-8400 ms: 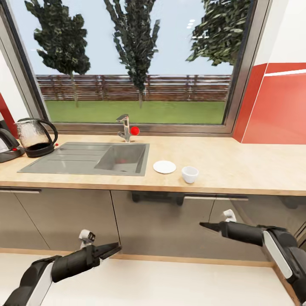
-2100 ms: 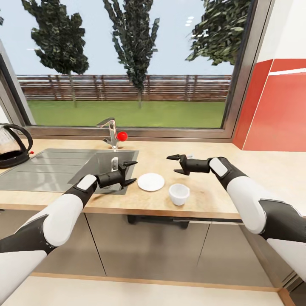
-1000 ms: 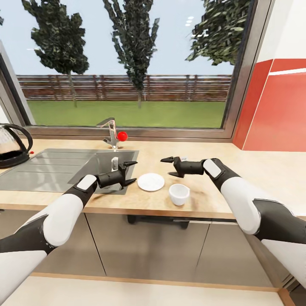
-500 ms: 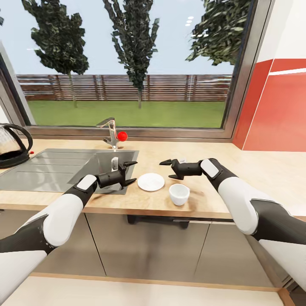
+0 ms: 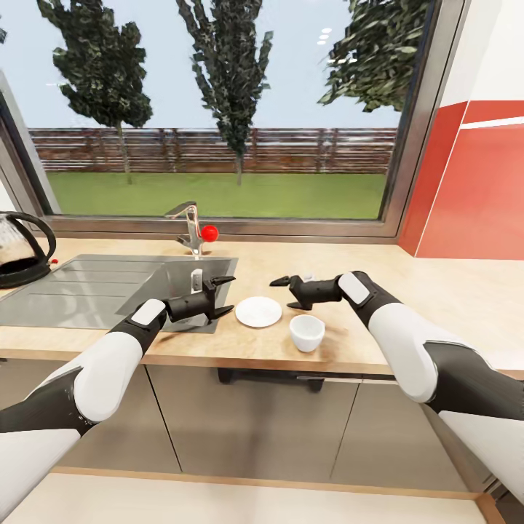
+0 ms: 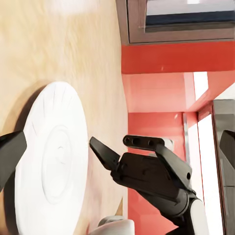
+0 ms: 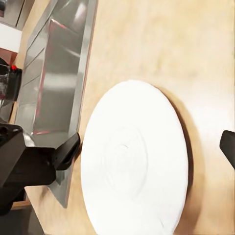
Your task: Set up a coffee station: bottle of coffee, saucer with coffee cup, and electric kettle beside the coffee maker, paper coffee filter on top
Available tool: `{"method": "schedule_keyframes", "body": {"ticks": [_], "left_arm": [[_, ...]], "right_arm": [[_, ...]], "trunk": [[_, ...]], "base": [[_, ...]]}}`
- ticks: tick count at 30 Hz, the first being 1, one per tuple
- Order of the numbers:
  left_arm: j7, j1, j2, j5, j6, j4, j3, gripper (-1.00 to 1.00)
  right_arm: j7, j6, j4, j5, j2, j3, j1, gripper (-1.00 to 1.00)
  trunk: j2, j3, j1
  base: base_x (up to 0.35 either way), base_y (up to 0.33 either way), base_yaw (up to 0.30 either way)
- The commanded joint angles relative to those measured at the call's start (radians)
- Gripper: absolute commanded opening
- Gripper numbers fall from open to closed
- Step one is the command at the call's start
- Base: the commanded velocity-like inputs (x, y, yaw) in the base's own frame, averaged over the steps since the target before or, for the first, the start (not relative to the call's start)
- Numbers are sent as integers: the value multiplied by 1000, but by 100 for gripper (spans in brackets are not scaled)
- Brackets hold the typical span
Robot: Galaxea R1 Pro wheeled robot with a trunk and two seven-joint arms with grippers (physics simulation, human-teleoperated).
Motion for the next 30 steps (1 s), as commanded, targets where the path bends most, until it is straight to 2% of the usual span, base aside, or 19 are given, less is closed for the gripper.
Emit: {"method": "schedule_keyframes", "body": {"ticks": [1,12,22,30], "left_arm": [[-3,-1,0,-10,3,0,3,100],[-3,0,0,-10,3,0,3,100],[-5,-1,-2,-10,3,0,3,100],[-6,0,-3,-10,4,0,3,100]], "right_arm": [[-2,4,-1,10,1,-8,-1,100],[-25,5,0,9,10,-11,-1,100],[-26,4,1,9,42,-11,-1,100],[-27,3,1,9,46,-12,-1,100]], "trunk": [[-1,-1,0],[-1,-1,0],[-1,-1,0],[-1,-1,0]], "base": [[0,0,0],[0,0,0],[0,0,0],[0,0,0]]}}
